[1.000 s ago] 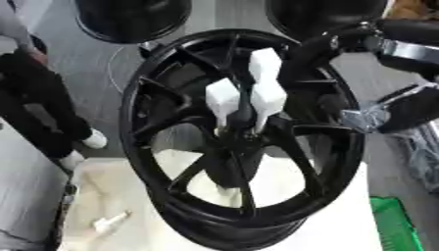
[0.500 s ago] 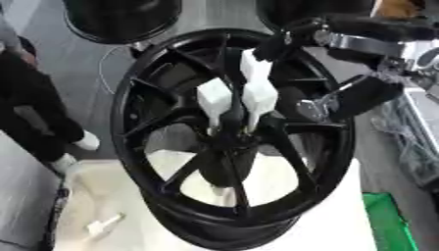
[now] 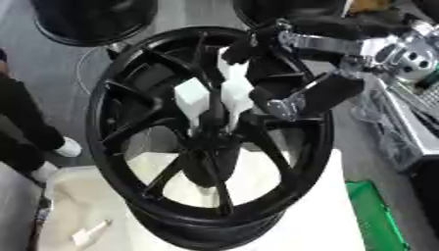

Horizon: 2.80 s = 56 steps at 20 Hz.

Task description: Pull the pin out of the wheel hub.

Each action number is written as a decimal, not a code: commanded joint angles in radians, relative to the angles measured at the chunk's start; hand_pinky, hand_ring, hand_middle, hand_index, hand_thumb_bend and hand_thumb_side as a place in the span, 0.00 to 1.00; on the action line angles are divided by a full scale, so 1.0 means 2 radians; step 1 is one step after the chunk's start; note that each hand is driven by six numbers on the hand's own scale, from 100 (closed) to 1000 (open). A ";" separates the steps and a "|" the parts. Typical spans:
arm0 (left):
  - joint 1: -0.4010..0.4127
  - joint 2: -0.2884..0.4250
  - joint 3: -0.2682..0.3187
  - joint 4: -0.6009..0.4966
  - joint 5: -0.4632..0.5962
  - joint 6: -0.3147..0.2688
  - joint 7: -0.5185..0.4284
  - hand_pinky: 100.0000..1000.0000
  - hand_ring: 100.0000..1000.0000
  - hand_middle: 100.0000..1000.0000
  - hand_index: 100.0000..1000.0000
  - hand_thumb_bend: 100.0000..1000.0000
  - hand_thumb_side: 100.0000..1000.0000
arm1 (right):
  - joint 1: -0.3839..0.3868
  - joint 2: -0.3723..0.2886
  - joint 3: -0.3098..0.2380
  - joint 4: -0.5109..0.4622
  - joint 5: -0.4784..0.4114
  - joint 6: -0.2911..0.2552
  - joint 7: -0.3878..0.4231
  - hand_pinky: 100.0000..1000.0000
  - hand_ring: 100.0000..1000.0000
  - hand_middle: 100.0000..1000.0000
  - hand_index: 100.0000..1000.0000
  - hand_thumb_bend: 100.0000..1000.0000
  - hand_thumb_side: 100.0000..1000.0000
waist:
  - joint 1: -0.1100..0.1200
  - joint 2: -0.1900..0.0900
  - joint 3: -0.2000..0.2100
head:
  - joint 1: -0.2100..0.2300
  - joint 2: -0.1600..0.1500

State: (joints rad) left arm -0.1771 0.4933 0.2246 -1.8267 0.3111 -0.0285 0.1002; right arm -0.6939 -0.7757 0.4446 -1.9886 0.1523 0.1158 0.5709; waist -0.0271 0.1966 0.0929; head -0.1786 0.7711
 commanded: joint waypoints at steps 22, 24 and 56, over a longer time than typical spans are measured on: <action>-0.001 0.008 -0.002 -0.031 -0.008 0.004 -0.006 0.54 0.72 0.71 0.74 0.00 0.72 | 0.003 -0.009 -0.014 -0.006 0.034 -0.010 -0.002 0.86 0.87 0.80 0.90 0.00 0.21 | 0.000 0.004 0.003 | 0.020 -0.001; -0.001 0.008 -0.001 -0.031 -0.009 0.004 -0.006 0.54 0.72 0.71 0.74 0.00 0.72 | 0.006 -0.010 -0.013 -0.006 0.040 -0.010 0.000 0.86 0.87 0.80 0.91 0.00 0.21 | 0.000 0.005 0.004 | 0.019 -0.001; -0.003 0.006 -0.001 -0.032 -0.017 0.005 -0.010 0.54 0.72 0.71 0.73 0.00 0.72 | 0.014 -0.012 -0.022 0.008 0.064 0.010 -0.019 0.86 0.89 0.82 0.92 0.00 0.21 | -0.006 0.022 0.009 | 0.008 -0.004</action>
State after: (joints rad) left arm -0.1749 0.4914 0.2132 -1.8692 0.2806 -0.0167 0.0805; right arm -0.6517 -0.7705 0.4134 -1.9693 0.2855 0.1354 0.5338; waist -0.0402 0.2537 0.1096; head -0.1564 0.7710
